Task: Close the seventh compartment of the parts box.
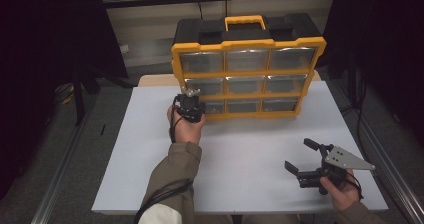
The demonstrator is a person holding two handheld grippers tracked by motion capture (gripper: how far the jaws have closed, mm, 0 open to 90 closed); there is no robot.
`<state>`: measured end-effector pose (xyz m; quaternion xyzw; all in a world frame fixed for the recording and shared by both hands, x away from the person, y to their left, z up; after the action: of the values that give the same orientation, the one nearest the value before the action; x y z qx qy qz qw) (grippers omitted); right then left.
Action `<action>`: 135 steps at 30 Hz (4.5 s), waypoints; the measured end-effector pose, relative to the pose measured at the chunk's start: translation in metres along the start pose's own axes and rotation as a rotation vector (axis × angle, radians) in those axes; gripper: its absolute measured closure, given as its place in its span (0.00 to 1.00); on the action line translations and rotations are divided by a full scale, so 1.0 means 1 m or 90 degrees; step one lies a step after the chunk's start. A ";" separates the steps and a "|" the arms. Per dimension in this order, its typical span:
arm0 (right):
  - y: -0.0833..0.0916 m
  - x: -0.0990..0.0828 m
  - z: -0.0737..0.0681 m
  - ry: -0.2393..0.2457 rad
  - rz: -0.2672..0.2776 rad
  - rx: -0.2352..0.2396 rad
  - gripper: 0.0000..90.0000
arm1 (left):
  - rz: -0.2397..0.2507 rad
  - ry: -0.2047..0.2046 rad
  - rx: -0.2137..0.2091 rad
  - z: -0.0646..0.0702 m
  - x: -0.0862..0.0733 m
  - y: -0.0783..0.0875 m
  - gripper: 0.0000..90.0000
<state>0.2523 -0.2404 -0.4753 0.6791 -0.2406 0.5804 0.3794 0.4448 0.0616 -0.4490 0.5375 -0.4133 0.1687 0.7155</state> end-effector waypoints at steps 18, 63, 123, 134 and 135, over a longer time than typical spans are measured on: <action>0.000 0.000 0.001 -0.001 0.002 -0.001 0.00 | 0.007 0.004 0.000 0.001 -0.001 -0.002 1.00; -0.002 0.000 -0.001 0.006 -0.004 -0.001 0.00 | 0.066 -0.029 -0.115 0.003 -0.025 0.044 0.36; 0.000 0.000 0.000 0.010 -0.002 -0.007 0.00 | 0.150 -0.068 -0.127 -0.041 -0.076 0.100 0.06; 0.000 0.000 -0.001 0.012 -0.003 -0.006 0.00 | 0.155 -0.068 -0.137 -0.046 -0.084 0.106 0.05; -0.001 0.000 -0.001 0.011 -0.004 -0.005 0.00 | 0.153 -0.067 -0.128 -0.047 -0.084 0.107 0.05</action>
<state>0.2522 -0.2395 -0.4755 0.6731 -0.2378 0.5842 0.3861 0.3401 0.1604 -0.4504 0.4180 -0.5264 0.1819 0.7177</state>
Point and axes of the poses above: each handheld gripper's, and its own axes: y roughly backward along the jaws, x roughly out of its top, z roughly to its right, the point moved 6 cm from there along -y, roughly forward along the jaws, and after that the axes turned 3 degrees about -z, right-handed, at the moved point
